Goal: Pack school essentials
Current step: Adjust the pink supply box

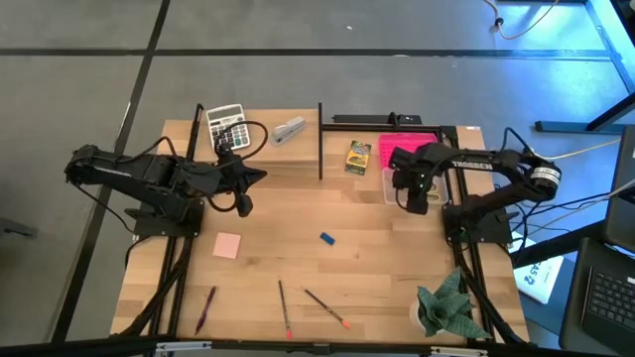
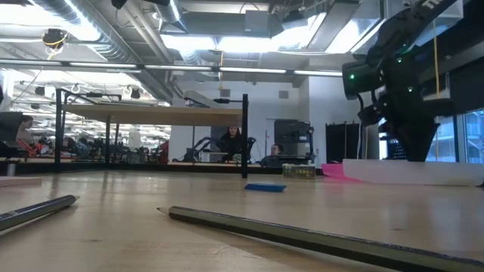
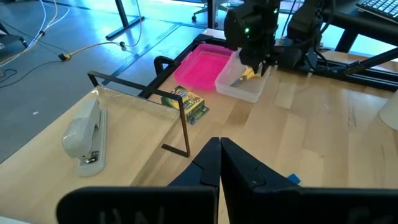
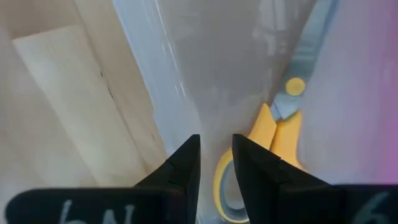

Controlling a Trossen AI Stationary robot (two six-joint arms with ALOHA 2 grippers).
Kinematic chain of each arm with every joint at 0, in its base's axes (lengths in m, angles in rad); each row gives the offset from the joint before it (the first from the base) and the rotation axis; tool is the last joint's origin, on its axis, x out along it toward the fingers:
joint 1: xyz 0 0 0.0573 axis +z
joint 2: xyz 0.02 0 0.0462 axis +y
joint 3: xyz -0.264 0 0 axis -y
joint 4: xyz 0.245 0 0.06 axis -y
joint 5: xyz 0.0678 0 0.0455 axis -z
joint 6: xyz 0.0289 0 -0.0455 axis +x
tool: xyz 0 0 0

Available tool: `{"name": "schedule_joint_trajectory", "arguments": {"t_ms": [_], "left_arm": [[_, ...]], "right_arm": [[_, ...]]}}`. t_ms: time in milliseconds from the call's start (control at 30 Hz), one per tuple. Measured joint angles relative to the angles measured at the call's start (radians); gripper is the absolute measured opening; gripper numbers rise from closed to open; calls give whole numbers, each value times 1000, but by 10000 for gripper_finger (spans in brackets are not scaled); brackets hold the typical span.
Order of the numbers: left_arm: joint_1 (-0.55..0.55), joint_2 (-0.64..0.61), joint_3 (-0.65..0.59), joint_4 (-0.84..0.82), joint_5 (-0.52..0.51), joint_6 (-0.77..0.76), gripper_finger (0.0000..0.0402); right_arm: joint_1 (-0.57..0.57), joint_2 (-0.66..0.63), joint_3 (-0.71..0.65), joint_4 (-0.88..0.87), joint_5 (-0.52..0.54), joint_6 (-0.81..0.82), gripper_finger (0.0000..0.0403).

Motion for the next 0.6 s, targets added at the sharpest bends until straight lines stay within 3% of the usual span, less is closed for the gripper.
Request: {"name": "schedule_joint_trajectory", "arguments": {"t_ms": [600], "left_arm": [[0, 0, 0, 0, 0, 0, 0]], "right_arm": [[35, 60, 13, 24, -113, -59, 95]]}}
